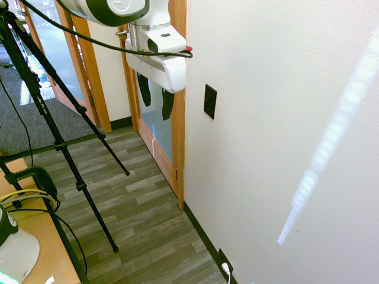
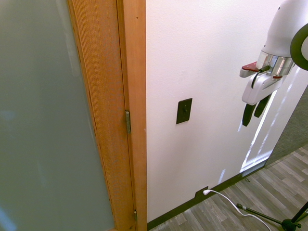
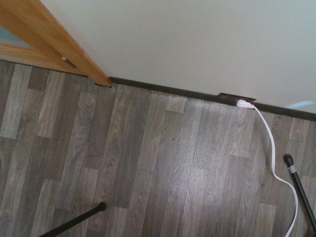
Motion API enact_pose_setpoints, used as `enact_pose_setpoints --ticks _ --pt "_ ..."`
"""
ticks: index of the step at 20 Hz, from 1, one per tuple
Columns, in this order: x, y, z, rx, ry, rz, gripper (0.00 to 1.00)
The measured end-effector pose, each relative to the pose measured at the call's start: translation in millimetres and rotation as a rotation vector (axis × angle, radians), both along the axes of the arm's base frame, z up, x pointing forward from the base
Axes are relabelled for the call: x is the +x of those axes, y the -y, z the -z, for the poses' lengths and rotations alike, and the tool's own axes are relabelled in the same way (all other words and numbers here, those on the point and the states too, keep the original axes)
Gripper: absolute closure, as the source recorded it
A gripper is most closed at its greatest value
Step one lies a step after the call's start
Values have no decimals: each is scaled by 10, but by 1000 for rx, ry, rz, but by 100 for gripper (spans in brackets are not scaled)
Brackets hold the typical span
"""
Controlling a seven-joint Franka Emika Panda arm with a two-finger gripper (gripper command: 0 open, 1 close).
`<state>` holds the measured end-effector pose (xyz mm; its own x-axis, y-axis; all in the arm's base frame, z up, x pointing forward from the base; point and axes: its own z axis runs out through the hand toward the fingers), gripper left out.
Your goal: Turn off the light
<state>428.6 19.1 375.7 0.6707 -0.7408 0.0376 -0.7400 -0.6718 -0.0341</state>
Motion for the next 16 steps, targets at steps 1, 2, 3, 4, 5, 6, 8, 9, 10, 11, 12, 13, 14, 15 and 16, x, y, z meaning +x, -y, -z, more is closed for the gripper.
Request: enact_pose_setpoints --ticks 1,2,3,4,5,6,8,9,10,11,12,13,14,15,16 --pt "1 0 7 0 -2 0 0" --pt "7 -7 12 0 0 -2 0" --pt "45 -39 4 2 20 -6 0" --pt "106 -89 -6 7 49 -9 0" --pt "190 -151 -8 13 77 -9 0" --pt "288 -223 1 23 104 -10 0" --pt "497 -355 58 36 140 -2 0" --pt "607 -417 104 43 157 -3 0" --pt "707 -477 157 50 173 -5 0" --pt "797 -534 225 59 193 6 0" --pt "874 -590 307 66 217 24 0" --pt "928 -640 386 65 241 44 0" --pt "964 -690 467 59 264 69 0" --pt "984 -718 545 50 281 99 0" --pt "1002 -706 597 38 297 134 0"
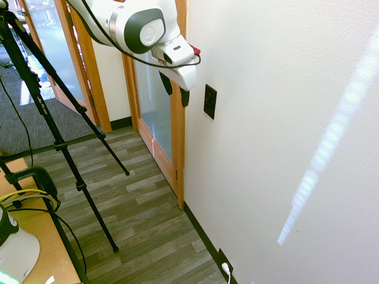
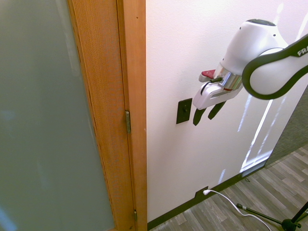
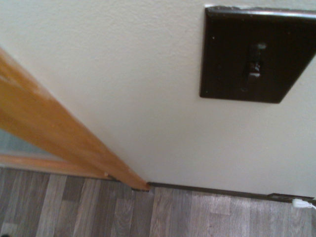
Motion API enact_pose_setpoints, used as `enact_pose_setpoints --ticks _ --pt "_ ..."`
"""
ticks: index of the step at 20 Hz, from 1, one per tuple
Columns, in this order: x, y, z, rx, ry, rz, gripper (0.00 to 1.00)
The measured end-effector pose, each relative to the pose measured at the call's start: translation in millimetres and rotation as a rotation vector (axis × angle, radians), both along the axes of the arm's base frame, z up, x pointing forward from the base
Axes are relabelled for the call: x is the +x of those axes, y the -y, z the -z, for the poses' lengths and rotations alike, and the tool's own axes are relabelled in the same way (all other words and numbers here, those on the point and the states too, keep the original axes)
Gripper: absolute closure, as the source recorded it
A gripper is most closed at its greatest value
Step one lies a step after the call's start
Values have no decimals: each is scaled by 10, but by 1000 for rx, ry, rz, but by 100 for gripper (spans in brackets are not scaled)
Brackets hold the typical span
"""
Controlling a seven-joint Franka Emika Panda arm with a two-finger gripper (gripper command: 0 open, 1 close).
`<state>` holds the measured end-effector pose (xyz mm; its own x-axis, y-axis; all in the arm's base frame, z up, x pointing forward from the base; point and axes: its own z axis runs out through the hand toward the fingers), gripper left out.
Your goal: Turn off the light
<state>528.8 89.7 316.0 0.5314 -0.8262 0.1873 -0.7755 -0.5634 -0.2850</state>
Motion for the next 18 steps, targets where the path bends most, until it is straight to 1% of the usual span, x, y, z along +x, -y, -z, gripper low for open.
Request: enact_pose_setpoints --ticks 3,5,6,9,12,18 --pt "102 114 13 -33 53 110 0" --pt "177 43 -3 -44 84 155 0" --pt "211 -24 9 -42 91 163 100" --pt "313 -119 90 -47 105 188 100" --pt "367 -30 114 -50 129 228 100" --pt "429 44 149 -51 157 269 100"
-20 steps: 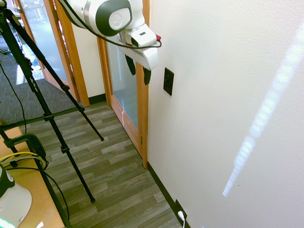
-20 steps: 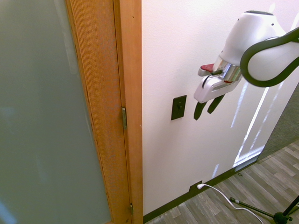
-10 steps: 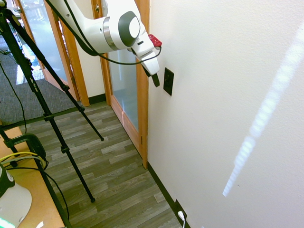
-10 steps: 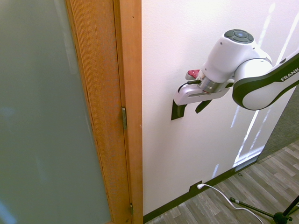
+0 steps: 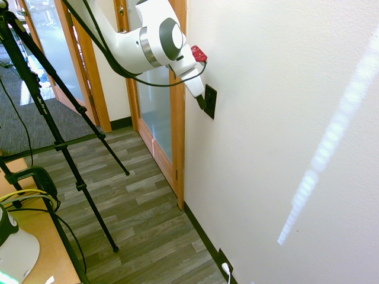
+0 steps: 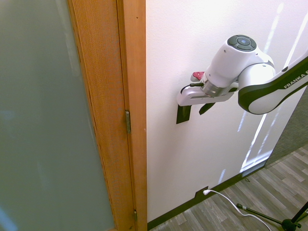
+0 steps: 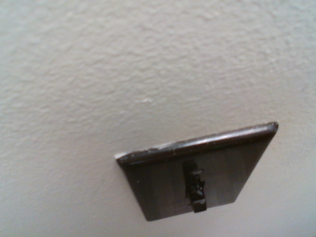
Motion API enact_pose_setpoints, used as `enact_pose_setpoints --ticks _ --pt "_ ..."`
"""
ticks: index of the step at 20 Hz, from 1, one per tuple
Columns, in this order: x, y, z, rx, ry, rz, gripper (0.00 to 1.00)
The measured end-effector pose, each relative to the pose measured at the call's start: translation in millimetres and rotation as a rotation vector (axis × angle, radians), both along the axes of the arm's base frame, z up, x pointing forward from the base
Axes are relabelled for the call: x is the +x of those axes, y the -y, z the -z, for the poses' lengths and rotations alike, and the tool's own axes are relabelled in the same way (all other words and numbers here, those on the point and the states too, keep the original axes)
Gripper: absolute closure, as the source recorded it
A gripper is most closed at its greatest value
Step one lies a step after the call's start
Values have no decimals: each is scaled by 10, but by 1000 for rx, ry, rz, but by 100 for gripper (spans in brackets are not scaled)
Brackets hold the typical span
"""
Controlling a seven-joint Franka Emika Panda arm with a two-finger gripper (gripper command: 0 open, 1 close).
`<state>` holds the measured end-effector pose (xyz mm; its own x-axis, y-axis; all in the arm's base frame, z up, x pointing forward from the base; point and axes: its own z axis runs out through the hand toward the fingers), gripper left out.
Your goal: Turn off the light
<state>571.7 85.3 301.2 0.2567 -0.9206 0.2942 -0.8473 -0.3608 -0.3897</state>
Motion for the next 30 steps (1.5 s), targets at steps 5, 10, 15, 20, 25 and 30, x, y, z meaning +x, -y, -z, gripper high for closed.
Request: enact_pose_setpoints --ticks 5,10,15,20,25,30 --pt "138 34 -20 -1 22 6 100" --pt "241 40 -63 -19 22 18 100" --pt "281 -13 -53 -17 17 19 100" --pt "349 -35 23 -7 -5 24 100" --pt "365 -46 103 -9 -17 16 100" --pt "363 -28 178 -3 -11 0 0"
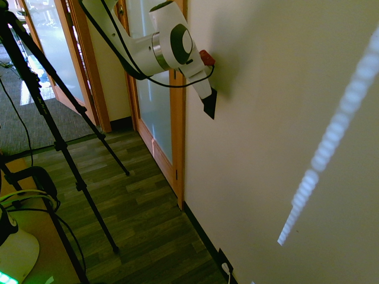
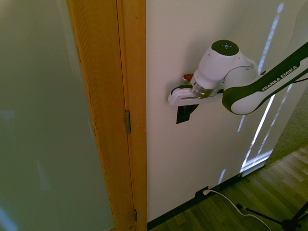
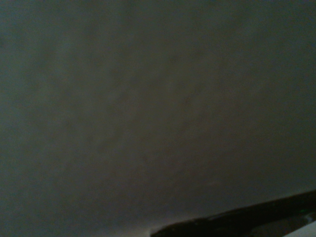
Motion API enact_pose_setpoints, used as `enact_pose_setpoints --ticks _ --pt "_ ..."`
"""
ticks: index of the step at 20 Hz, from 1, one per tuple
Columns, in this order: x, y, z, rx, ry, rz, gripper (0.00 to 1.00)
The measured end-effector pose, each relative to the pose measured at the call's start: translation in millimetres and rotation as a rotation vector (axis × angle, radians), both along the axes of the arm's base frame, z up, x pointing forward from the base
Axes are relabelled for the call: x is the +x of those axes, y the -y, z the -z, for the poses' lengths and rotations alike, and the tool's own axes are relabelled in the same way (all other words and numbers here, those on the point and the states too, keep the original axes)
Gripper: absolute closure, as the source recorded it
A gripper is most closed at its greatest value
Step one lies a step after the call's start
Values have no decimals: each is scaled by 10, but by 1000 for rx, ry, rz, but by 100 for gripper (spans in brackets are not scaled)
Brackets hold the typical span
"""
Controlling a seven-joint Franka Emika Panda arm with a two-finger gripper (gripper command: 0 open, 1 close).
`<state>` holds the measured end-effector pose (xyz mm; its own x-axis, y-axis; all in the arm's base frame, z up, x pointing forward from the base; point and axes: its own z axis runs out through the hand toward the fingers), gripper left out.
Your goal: Turn off the light
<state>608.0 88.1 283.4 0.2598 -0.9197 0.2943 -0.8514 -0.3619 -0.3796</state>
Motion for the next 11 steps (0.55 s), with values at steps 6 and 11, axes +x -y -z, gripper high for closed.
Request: enact_pose_setpoints --ticks 6,11 --pt "-207 54 68 10 89 -84 0" --pt "-676 -116 207 -8 98 -77 0"
